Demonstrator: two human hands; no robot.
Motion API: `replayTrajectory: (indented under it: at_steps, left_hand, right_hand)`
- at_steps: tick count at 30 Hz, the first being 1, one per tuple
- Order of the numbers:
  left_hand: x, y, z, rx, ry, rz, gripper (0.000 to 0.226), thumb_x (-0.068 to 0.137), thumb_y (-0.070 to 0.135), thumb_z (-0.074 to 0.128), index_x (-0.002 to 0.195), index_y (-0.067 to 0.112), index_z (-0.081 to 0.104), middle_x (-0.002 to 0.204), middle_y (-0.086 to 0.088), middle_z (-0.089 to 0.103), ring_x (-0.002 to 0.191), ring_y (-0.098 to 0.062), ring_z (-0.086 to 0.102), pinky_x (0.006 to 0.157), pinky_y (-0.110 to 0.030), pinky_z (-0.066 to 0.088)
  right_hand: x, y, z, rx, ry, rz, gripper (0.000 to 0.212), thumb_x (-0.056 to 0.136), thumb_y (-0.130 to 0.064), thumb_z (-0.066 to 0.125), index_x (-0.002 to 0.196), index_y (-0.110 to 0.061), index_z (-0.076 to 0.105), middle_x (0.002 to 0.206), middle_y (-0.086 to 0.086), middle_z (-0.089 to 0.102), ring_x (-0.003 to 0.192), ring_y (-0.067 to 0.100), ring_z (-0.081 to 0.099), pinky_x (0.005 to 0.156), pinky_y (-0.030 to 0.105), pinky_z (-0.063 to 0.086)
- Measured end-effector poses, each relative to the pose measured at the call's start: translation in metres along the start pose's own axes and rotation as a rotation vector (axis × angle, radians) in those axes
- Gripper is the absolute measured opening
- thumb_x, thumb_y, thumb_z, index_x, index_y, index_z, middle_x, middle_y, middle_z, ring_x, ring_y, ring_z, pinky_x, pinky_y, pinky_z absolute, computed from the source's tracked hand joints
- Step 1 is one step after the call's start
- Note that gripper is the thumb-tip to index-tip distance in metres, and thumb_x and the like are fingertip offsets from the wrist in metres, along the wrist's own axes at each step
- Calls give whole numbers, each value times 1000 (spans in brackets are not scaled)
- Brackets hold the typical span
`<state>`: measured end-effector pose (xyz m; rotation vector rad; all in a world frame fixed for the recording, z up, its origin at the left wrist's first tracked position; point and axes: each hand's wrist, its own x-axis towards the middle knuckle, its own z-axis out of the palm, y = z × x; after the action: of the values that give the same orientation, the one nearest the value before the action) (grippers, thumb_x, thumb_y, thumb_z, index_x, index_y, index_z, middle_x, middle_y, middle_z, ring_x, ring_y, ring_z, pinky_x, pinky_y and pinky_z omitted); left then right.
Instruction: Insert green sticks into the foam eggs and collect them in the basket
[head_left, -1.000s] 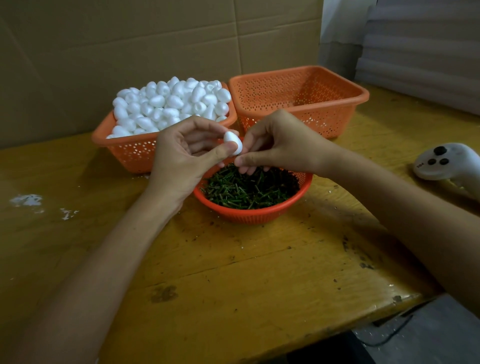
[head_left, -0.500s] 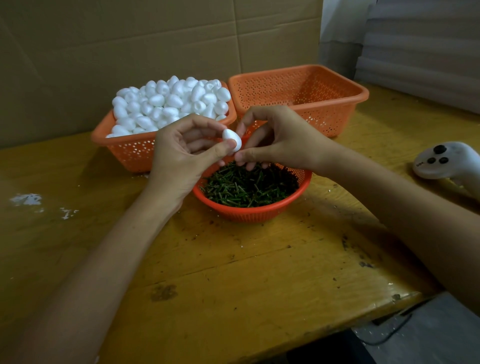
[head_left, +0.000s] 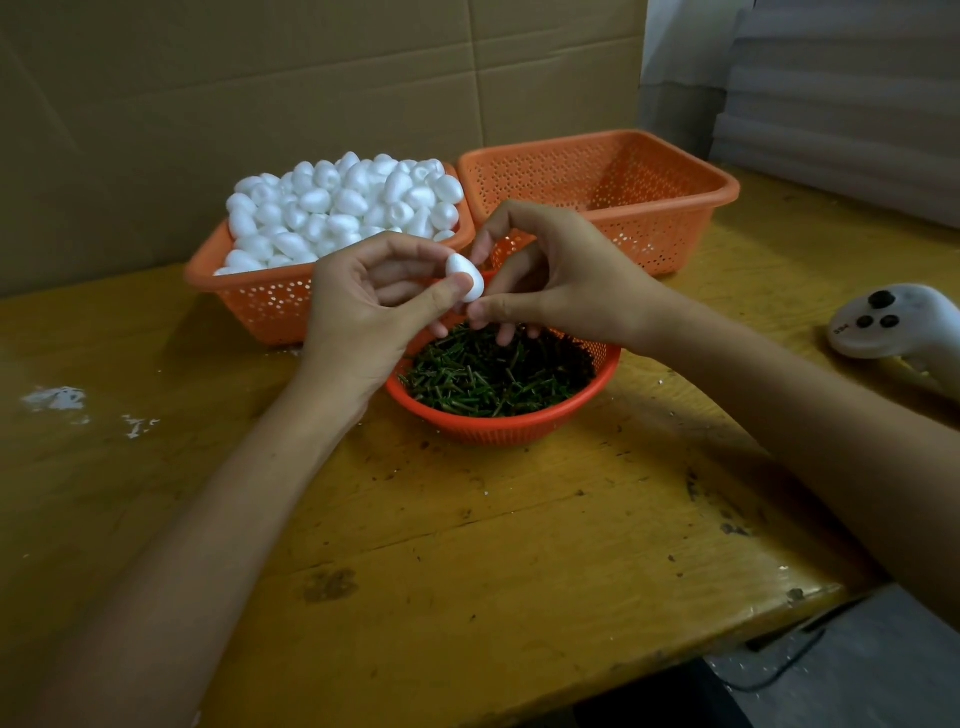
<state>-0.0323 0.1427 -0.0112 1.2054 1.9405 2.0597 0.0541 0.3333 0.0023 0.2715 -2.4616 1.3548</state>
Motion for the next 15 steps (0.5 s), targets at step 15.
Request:
replayTrajectory:
  at_steps: [15]
  left_hand:
    - [1,-1,-3,-14,8,-7,17,90,5,81,103,12,72,99,-4,82,87,-21,80,62,-24,61]
  right_hand:
    - [-2,-5,1,14,41,19,46,87,-10,83,116,1,50,78,9,78,67,28,76,57,44,59]
